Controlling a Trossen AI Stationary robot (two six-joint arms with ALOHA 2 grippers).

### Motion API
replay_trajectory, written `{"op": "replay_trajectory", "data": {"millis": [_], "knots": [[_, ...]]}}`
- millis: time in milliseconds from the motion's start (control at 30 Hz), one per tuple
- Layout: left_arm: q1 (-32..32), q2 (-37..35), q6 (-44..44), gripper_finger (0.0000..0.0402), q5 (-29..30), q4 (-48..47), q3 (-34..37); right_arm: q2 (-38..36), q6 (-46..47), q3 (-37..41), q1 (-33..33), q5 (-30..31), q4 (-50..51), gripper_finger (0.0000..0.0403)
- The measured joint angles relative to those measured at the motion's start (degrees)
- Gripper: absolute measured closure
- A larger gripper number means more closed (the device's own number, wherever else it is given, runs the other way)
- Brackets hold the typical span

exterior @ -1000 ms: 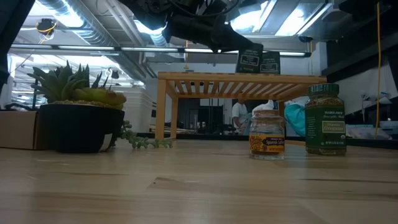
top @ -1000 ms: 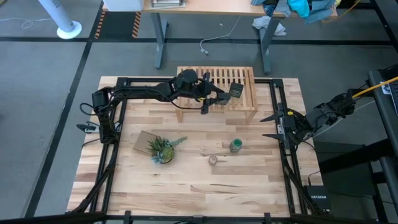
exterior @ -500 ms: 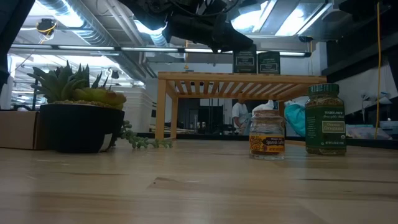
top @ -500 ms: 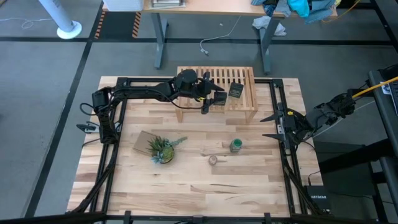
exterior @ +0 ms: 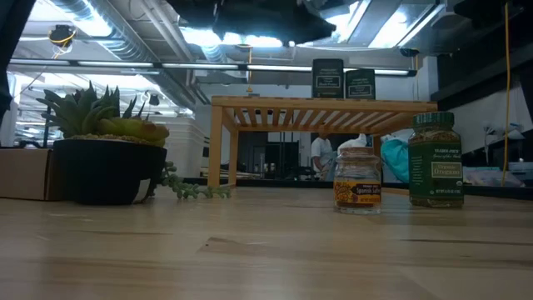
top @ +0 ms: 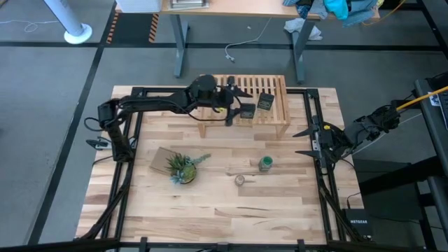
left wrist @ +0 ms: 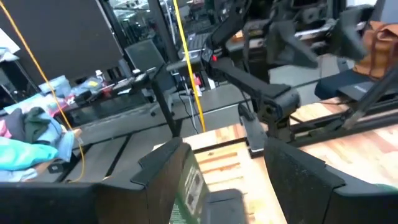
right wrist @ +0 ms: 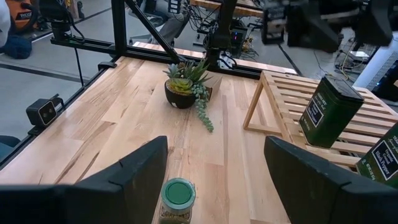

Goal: Shelf spices
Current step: Put the transparent seasoning bottle on the shelf

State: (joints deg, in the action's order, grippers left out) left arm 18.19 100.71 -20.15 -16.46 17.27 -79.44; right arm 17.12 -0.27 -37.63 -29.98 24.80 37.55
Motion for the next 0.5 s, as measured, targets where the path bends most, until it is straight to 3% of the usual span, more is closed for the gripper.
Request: {"op": "replay_trajectory", "data": {"millis": [133, 333, 500], "knots": [[-2.2, -4.0, -2.4, 0.0183, 2.1, -7.5, 0.0, 0.0, 0.0, 0.0, 0.0, 0.0, 0.0, 0.013], [-9.9, -8.2, -3.8, 0.0183, 14.2, -24.9, 0.0, 0.0, 0.0, 0.0, 0.0, 0.0, -0.1, 0.013], [-17.4, -8.2, 2.0, 0.0183, 23.3, -33.7, 0.0, 0.0, 0.0, 0.0, 0.0, 0.0, 0.0, 0.013]]}}
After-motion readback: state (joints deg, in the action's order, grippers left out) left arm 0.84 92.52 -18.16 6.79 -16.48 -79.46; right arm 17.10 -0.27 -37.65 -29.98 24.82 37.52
